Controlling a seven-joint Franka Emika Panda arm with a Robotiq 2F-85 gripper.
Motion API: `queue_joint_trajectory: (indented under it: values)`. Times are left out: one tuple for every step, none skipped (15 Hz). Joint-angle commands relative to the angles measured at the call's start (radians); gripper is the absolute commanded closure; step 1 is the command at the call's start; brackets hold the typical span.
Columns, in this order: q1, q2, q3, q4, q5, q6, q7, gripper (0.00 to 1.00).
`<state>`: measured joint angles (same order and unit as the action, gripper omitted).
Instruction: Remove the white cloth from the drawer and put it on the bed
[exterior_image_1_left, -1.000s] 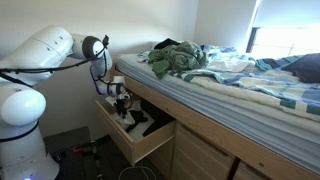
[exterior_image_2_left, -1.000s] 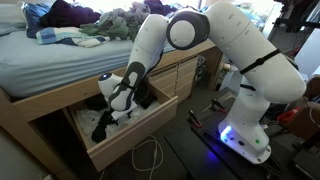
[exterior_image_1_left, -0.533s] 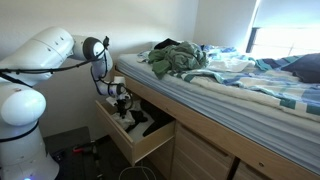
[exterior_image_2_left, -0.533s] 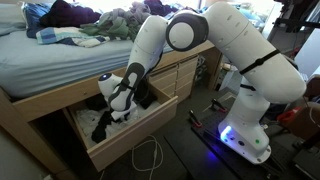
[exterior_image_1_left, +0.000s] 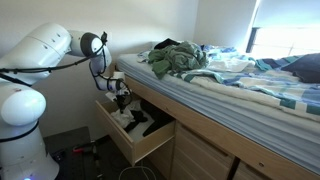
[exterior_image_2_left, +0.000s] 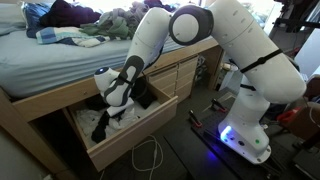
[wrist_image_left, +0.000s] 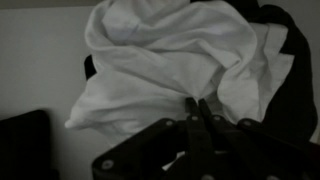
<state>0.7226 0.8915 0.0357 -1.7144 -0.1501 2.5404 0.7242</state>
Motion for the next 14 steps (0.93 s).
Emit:
queue_joint_trajectory:
  values:
    - [-0.002, -0.135, 0.019, -0.087, 0.022, -0.069, -0.035, 0.99]
    - [0.000, -0.162, 0.022, -0.099, 0.018, -0.086, -0.033, 0.99]
    - [0.002, -0.185, 0.024, -0.108, 0.015, -0.104, -0.031, 0.99]
    - [0.002, -0.212, 0.027, -0.120, 0.013, -0.122, -0.029, 0.99]
    - [0.001, -0.235, 0.032, -0.128, 0.011, -0.143, -0.027, 0.99]
    - [-0.001, -0.262, 0.037, -0.140, 0.010, -0.162, -0.026, 0.99]
    - [-0.001, -0.285, 0.040, -0.147, 0.008, -0.187, -0.022, 0.99]
    - [-0.004, -0.309, 0.046, -0.156, 0.007, -0.209, -0.022, 0.99]
    - [-0.005, -0.330, 0.050, -0.162, 0.005, -0.234, -0.022, 0.99]
    - [-0.004, -0.352, 0.051, -0.165, 0.001, -0.269, -0.013, 0.99]
    - [-0.006, -0.371, 0.056, -0.169, -0.001, -0.293, -0.013, 0.99]
    - [-0.006, -0.390, 0.059, -0.170, -0.006, -0.322, -0.010, 0.99]
    - [-0.007, -0.407, 0.063, -0.170, -0.010, -0.345, -0.010, 0.99]
    - [-0.007, -0.425, 0.065, -0.170, -0.015, -0.370, -0.004, 0.99]
